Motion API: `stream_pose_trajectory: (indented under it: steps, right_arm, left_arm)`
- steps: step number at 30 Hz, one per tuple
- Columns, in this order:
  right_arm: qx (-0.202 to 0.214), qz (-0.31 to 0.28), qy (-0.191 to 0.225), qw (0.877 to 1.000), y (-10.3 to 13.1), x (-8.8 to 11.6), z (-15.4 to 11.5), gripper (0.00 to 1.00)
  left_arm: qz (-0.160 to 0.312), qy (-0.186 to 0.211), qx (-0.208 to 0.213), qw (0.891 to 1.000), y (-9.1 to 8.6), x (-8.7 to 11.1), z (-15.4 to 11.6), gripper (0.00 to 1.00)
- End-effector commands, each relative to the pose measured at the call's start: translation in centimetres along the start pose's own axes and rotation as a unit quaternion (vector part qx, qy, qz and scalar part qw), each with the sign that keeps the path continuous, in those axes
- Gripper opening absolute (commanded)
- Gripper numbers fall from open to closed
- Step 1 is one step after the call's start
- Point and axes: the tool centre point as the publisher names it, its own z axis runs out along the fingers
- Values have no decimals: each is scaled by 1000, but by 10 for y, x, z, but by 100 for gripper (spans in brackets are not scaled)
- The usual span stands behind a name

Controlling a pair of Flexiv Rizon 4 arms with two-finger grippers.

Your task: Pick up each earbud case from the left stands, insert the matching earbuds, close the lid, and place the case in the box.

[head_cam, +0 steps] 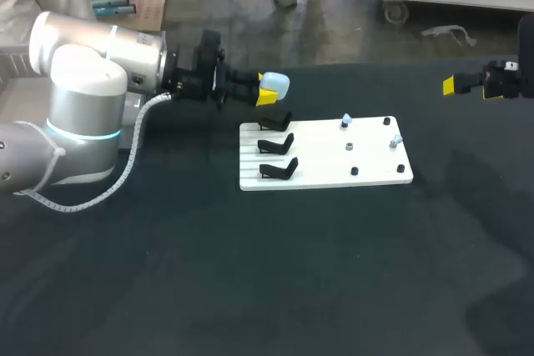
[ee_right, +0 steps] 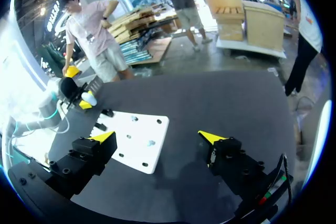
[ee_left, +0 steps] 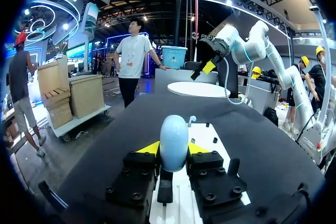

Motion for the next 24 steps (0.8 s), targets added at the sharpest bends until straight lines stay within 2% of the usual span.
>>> stream_pose_trajectory:
  steps: [1,6,8,16,24]
  right_arm:
    - [-1,-1,0,1000,-1,0,0,100]
    - [3,-2,7,1000,13,0,10,100]
    - [2,-4,12,1000,21,1,15,100]
    - [-17,-24,30,999,52,1,39,100]
    - [-45,-53,51,996,88,-1,62,100]
  left_arm:
    - [6,-8,-36,999,-16,-13,1,0]
    - [8,-16,-46,999,-25,-28,10,0]
    - [8,-15,-62,998,-27,-32,16,0]
    - [10,-15,-54,998,-30,-46,36,0]
    - [11,-12,-46,999,-30,-51,49,0]
